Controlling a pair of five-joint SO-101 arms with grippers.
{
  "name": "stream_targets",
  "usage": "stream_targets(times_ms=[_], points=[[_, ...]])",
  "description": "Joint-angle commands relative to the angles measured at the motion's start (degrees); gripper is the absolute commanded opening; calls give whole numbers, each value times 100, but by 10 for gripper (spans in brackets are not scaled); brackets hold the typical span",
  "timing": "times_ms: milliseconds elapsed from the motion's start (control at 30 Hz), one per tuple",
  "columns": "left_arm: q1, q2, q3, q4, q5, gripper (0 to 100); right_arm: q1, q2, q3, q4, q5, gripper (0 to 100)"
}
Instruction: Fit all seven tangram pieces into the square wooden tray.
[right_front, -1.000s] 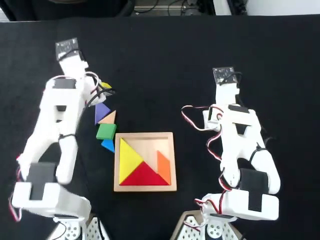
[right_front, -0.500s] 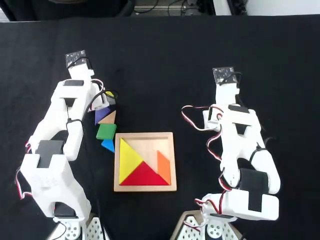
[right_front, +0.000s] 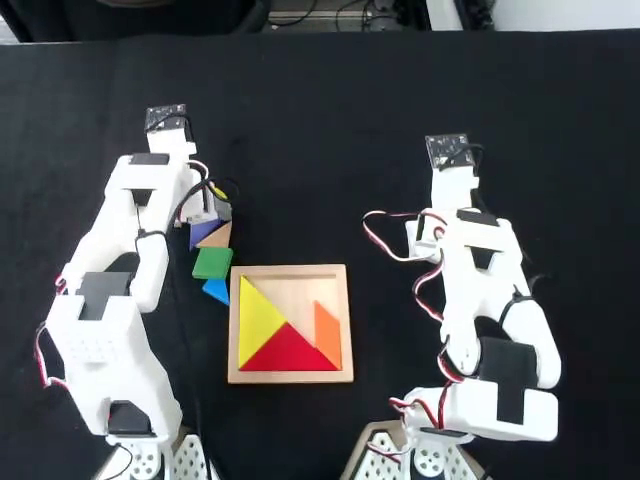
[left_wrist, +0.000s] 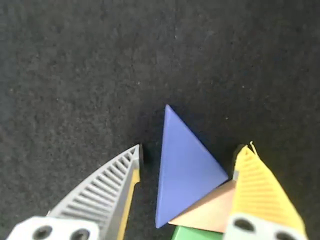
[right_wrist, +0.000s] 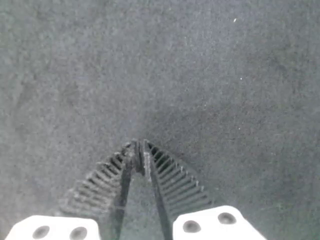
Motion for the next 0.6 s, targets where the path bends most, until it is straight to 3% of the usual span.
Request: stream_targets(times_ms=[0,267,433,567], points=[[-198,352,-1024,686,-62,295,-97,4,-233,-44,9,11],[-549,985,-1991,1327,-70,293,-97,4,-233,-44,9,11],[-400,985,-2053,1732,-862,260,-97,4,-233,-44,9,11],[-391,765,-2070,1785,-985,263,-97,4,-233,-44,9,11]])
